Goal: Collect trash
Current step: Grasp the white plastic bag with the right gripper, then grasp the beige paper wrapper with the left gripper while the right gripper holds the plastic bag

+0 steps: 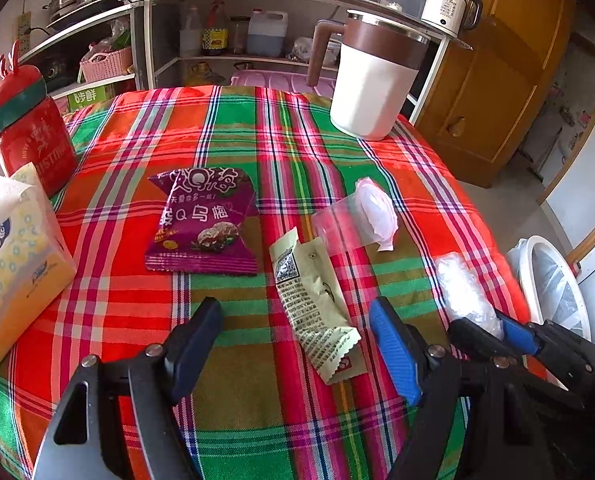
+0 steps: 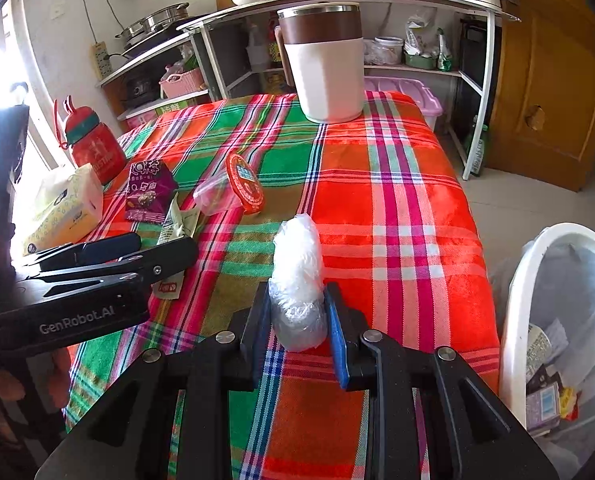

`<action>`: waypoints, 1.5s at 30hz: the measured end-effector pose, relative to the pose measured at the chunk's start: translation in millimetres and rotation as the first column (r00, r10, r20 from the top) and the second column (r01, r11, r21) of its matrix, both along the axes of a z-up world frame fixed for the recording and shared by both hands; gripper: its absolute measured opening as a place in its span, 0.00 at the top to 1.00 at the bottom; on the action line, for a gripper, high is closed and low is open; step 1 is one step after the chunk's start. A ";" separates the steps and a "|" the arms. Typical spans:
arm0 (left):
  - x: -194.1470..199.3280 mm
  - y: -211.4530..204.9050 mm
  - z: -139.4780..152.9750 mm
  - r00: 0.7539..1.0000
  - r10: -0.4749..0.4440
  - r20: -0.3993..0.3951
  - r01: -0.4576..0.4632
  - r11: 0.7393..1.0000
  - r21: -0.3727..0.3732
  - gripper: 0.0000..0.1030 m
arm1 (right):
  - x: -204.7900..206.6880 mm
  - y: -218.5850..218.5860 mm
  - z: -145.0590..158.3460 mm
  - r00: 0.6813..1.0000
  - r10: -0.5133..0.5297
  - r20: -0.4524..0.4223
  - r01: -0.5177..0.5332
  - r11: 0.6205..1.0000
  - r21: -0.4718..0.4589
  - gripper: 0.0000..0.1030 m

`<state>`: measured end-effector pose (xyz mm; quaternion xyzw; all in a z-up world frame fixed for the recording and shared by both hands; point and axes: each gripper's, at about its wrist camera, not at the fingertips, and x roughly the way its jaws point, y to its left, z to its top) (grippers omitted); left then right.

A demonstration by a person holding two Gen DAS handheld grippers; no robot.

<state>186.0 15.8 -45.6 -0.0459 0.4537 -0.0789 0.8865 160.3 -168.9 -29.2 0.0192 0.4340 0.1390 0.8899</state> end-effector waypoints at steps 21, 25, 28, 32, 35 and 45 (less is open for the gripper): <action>-3.4 2.0 0.1 0.999 0.041 0.015 -0.041 0.998 0.055 0.68 | -1.7 -2.0 -0.2 1.000 -0.008 0.005 0.008 1.000 0.004 0.74; -7.1 3.0 1.3 0.999 0.042 0.015 -0.043 0.998 0.050 0.72 | -4.2 -1.8 1.1 1.000 -0.010 0.012 0.010 1.000 0.003 0.74; -11.2 4.1 2.5 0.999 0.047 0.017 -0.048 0.998 0.044 0.72 | -6.8 -2.3 2.5 1.000 -0.014 0.016 0.014 1.000 0.005 0.74; -20.1 5.4 6.4 0.998 0.051 0.030 -0.052 0.998 0.035 0.72 | -12.4 -4.9 5.9 0.999 -0.018 0.027 0.017 1.000 0.012 0.74; -28.2 4.7 10.4 0.998 0.049 0.044 -0.051 0.998 0.037 0.72 | -17.0 -7.0 8.2 0.999 -0.021 0.033 0.020 1.000 0.016 0.74; -52.5 -2.0 29.5 0.996 0.029 0.089 -0.031 0.999 0.027 0.72 | -34.0 -15.9 18.3 0.998 -0.030 0.057 0.028 0.999 0.035 0.74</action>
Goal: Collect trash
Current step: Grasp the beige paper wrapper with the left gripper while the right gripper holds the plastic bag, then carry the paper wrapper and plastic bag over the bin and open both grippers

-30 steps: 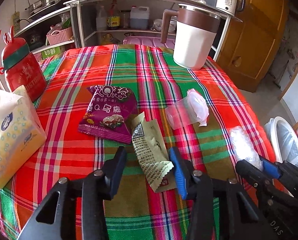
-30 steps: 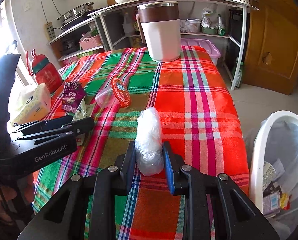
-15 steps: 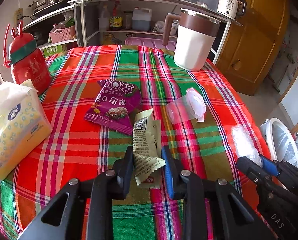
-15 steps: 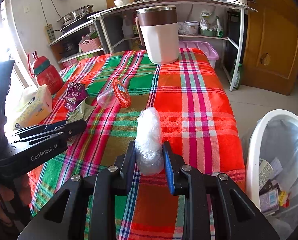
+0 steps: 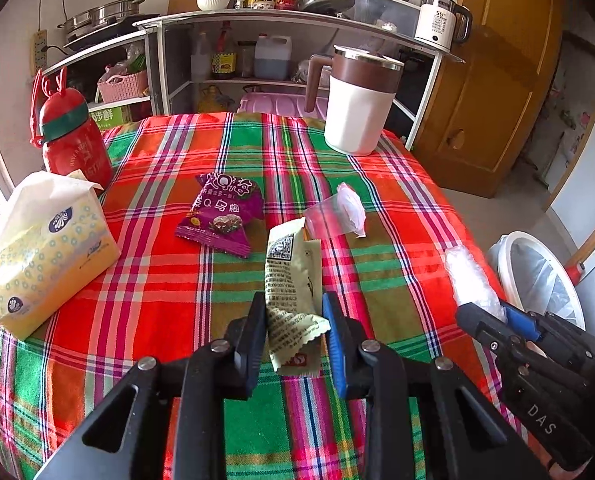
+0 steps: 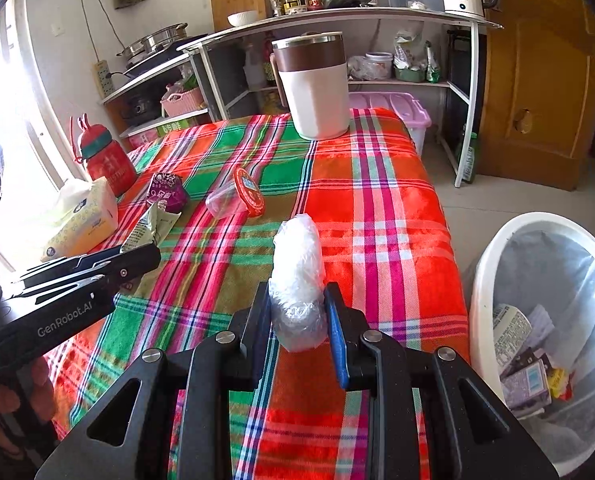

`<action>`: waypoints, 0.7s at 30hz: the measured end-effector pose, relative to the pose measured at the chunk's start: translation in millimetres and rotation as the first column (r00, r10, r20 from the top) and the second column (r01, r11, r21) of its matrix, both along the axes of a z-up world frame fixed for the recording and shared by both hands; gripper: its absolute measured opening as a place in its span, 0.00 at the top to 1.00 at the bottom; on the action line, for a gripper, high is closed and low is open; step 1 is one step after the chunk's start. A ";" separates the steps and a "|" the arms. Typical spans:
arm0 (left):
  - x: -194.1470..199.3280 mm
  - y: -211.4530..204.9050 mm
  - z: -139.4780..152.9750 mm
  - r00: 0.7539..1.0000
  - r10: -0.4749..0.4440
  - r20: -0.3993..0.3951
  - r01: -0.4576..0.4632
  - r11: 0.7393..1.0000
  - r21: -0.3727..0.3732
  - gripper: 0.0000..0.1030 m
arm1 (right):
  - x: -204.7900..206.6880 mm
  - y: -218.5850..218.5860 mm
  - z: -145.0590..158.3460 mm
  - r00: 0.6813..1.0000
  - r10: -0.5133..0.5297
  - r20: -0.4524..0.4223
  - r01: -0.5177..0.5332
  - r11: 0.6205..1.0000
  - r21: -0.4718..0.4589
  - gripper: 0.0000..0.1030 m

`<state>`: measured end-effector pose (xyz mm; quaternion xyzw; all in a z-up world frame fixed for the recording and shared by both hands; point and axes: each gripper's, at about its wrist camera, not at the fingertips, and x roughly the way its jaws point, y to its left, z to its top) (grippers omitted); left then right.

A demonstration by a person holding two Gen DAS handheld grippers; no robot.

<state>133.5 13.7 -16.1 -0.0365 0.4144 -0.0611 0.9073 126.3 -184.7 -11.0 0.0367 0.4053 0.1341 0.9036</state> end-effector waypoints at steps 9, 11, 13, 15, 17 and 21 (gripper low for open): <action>-19.8 -10.8 18.4 0.999 -0.027 0.047 0.027 1.000 0.001 0.72 | -15.8 -10.4 10.8 1.000 -0.013 0.023 0.013 1.000 0.019 0.74; -23.9 -14.0 21.9 0.998 -0.037 0.057 0.037 0.999 0.001 0.72 | -19.0 -13.4 12.8 0.999 -0.018 0.029 0.017 1.000 0.023 0.74; -28.8 -17.6 25.3 0.997 -0.044 0.067 0.044 0.999 0.000 0.72 | -22.0 -16.8 15.2 0.999 -0.022 0.036 0.021 0.999 0.024 0.73; -33.2 -21.6 29.6 0.995 -0.056 0.078 0.056 0.998 -0.001 0.72 | -25.9 -21.0 18.1 0.999 -0.028 0.043 0.026 0.999 0.028 0.74; -37.6 -26.6 33.9 0.994 -0.069 0.088 0.069 0.998 -0.003 0.72 | -29.9 -25.8 21.3 0.998 -0.035 0.051 0.033 0.999 0.031 0.74; -45.7 -37.5 43.4 0.990 -0.093 0.110 0.094 0.996 -0.002 0.72 | -37.8 -35.2 28.2 0.996 -0.054 0.065 0.051 0.998 0.035 0.74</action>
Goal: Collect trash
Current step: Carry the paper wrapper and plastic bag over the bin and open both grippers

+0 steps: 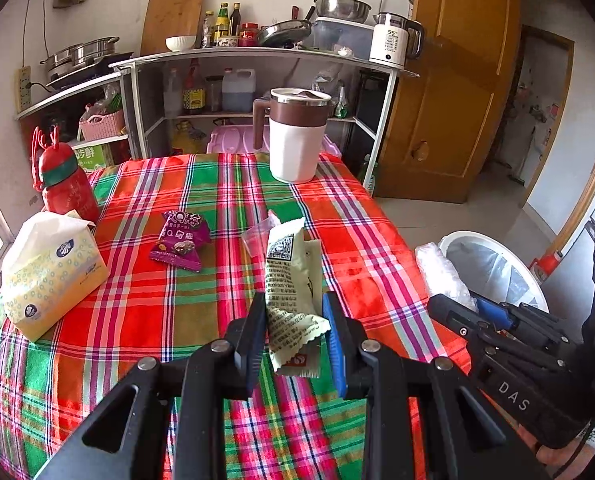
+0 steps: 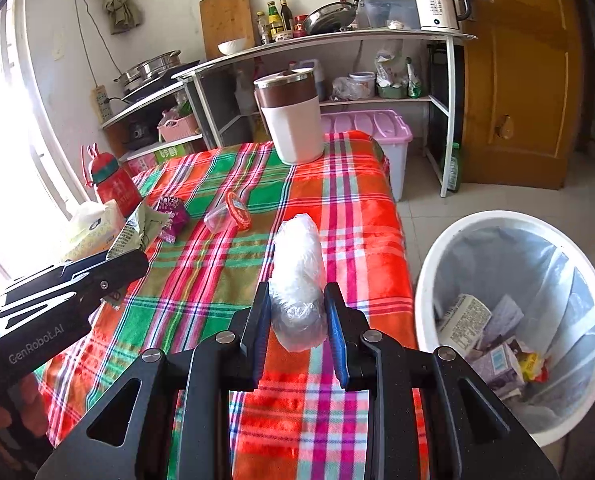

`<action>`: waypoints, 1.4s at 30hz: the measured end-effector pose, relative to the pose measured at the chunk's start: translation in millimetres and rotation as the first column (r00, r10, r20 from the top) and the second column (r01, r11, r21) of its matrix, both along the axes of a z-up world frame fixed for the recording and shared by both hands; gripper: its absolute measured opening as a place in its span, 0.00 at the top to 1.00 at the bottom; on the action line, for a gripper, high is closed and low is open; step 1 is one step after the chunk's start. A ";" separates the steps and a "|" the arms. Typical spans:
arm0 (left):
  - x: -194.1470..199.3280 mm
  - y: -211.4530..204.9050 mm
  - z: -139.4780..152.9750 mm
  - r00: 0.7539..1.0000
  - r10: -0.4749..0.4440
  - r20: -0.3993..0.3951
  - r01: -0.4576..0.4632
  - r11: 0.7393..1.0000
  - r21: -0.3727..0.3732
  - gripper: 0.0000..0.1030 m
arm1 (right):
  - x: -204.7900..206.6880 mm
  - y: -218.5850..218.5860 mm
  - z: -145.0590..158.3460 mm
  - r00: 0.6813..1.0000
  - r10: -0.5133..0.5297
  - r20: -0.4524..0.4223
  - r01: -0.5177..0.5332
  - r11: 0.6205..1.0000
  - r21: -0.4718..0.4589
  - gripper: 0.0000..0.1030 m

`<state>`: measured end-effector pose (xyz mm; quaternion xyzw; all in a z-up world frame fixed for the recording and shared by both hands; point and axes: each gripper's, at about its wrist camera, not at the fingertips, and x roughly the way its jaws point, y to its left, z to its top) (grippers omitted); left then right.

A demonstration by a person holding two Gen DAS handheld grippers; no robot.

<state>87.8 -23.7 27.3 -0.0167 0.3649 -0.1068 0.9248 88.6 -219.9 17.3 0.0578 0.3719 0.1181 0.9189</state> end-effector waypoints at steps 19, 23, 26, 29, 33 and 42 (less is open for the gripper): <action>-11.6 -100.3 13.6 0.978 -0.208 0.015 0.209 0.978 -0.015 0.72 | -33.1 -100.7 23.3 0.984 -0.175 0.039 0.176 0.984 -0.013 0.73; -10.2 -124.2 9.8 0.967 -0.256 0.003 0.256 0.966 -0.026 0.72 | -36.9 -124.2 20.2 0.975 -0.218 0.028 0.219 0.976 -0.010 0.73; -11.1 -140.0 8.0 0.958 -0.286 0.000 0.286 0.958 -0.027 0.72 | -39.7 -137.5 18.0 0.970 -0.243 0.022 0.243 0.970 -0.009 0.73; -12.0 -154.0 5.2 0.952 -0.307 -0.004 0.307 0.951 -0.025 0.72 | -41.9 -148.4 16.2 0.965 -0.263 0.016 0.263 0.965 -0.010 0.73; -12.9 -171.1 0.5 0.944 -0.330 -0.015 0.330 0.944 -0.010 0.72 | -43.7 -161.2 13.8 0.958 -0.288 0.009 0.288 0.958 -0.009 0.73; -8.4 -204.6 -13.8 0.929 -0.365 -0.059 0.367 0.930 0.012 0.72 | -40.4 -187.6 0.3 0.944 -0.327 -0.028 0.326 0.945 -0.035 0.73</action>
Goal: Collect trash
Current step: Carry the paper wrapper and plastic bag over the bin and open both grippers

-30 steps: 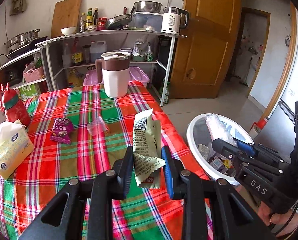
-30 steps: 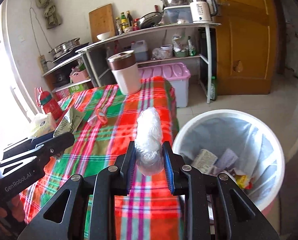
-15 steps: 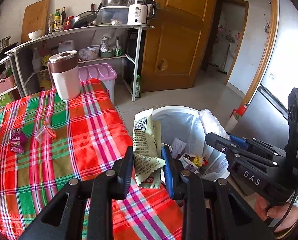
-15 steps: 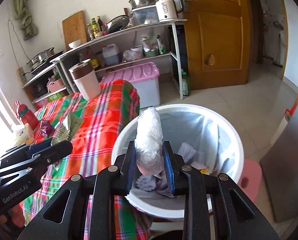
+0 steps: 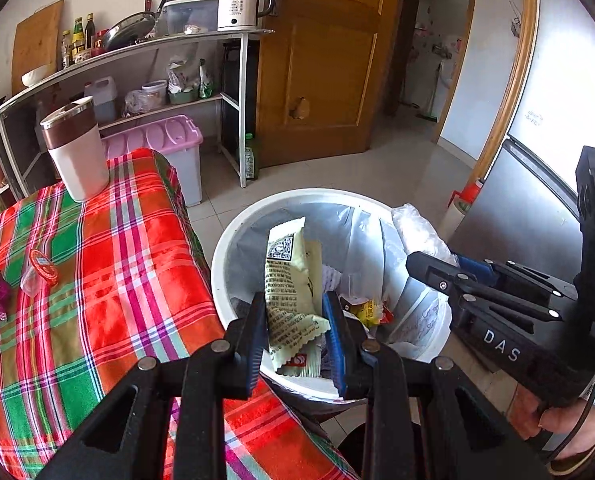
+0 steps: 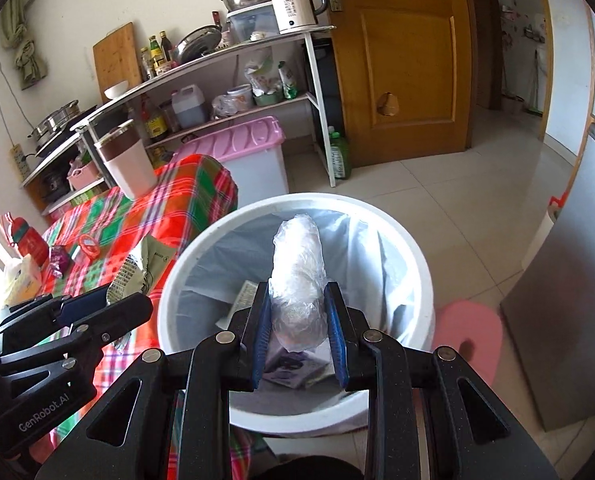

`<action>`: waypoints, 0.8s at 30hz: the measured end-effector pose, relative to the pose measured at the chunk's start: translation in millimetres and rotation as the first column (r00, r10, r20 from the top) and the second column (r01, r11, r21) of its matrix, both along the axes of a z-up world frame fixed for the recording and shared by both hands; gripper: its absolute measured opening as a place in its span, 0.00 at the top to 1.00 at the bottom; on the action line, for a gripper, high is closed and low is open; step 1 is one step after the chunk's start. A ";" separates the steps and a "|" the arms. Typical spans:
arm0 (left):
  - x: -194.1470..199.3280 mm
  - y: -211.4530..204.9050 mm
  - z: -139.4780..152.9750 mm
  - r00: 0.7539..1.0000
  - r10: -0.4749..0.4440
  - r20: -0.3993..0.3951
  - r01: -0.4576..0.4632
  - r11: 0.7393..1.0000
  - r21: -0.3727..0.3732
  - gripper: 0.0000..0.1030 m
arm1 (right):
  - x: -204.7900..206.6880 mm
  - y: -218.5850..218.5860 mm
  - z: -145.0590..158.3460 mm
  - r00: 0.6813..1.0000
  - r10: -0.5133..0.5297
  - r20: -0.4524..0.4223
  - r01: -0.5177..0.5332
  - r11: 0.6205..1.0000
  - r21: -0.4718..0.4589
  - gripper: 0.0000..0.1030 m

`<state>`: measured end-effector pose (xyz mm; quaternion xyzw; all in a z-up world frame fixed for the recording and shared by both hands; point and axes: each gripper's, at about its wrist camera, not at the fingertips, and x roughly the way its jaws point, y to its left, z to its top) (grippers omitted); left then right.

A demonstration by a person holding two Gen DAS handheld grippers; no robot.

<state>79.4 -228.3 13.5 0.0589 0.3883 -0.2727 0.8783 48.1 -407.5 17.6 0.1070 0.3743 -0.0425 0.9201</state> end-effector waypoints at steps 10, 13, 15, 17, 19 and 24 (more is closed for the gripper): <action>8.0 -21.7 -19.5 0.998 -0.014 -0.055 0.016 1.000 0.027 0.72 | 8.9 -16.6 -18.9 0.998 -0.031 -0.062 0.030 0.999 -0.015 0.73; 9.7 -23.4 -22.7 0.998 -0.013 -0.067 0.015 1.000 0.025 0.72 | 12.2 -18.2 -24.0 0.996 -0.035 -0.078 0.033 0.999 -0.020 0.73; 10.5 -23.4 -23.3 0.997 -0.011 -0.073 0.013 1.000 0.020 0.71 | 14.0 -18.7 -26.4 0.996 -0.034 -0.087 0.033 0.999 -0.018 0.73; 12.5 -23.4 -24.5 0.996 -0.009 -0.083 0.011 1.000 0.020 0.65 | 15.0 -20.1 -28.4 0.995 -0.036 -0.093 0.035 0.999 -0.011 0.73; 13.2 -21.7 -25.0 0.996 0.000 -0.088 0.001 1.000 0.014 0.56 | 16.1 -20.0 -29.5 0.995 -0.035 -0.096 0.035 0.999 -0.005 0.73; 13.1 -17.9 -23.7 0.996 0.005 -0.086 -0.004 1.000 0.008 0.47 | 16.9 -19.0 -30.7 0.994 -0.042 -0.100 0.041 0.999 -0.013 0.72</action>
